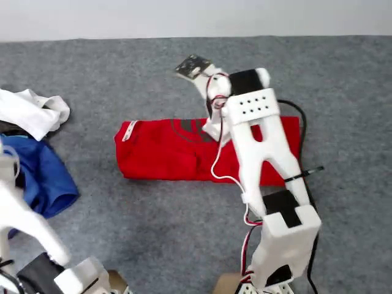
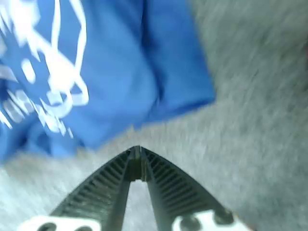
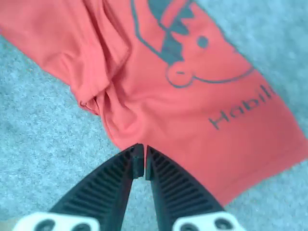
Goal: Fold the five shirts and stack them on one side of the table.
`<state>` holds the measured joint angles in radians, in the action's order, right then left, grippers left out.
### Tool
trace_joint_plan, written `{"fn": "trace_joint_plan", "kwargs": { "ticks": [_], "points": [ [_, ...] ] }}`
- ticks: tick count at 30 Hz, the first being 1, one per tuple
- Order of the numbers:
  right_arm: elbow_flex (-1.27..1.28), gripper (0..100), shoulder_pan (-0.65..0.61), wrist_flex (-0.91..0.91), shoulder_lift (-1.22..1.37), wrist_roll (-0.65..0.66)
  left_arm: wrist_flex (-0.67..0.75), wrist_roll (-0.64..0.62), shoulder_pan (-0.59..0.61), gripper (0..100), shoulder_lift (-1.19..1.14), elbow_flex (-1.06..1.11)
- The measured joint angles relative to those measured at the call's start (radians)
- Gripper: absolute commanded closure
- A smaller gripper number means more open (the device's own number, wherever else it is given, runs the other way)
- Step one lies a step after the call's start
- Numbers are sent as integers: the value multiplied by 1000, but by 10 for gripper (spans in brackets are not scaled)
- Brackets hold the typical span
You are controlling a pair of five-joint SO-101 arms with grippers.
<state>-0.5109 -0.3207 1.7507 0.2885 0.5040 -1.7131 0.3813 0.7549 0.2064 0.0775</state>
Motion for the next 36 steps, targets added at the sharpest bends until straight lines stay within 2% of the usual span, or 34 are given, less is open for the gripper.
{"fn": "trace_joint_plan", "kwargs": {
  "ticks": [3, 6, 10, 15, 21, 27, 33, 36],
  "points": [
    [-3, 954, 46, 2, -25, -29, -2, 5, -123, 994, 0, -98],
    [-3, 910, 97, 3, -31, -69, -3, 74, -241, 992, 0, -129],
    [-3, 864, 149, 3, -31, -175, -3, 106, -313, 992, 0, -133],
    [-3, 815, 199, 3, -18, -293, -11, 64, -325, 992, 0, -130],
    [-3, 812, 288, -17, 147, -393, -14, 46, -327, 992, 0, -49],
    [-3, 812, 328, -129, 290, -413, -14, 46, -327, 992, 0, -6],
    [-5, 809, 397, -170, 302, -413, -14, 46, -327, 992, 0, -6],
    [-34, 766, 427, -175, 307, -413, -14, 46, -327, 992, 0, -6]
  ]
}}
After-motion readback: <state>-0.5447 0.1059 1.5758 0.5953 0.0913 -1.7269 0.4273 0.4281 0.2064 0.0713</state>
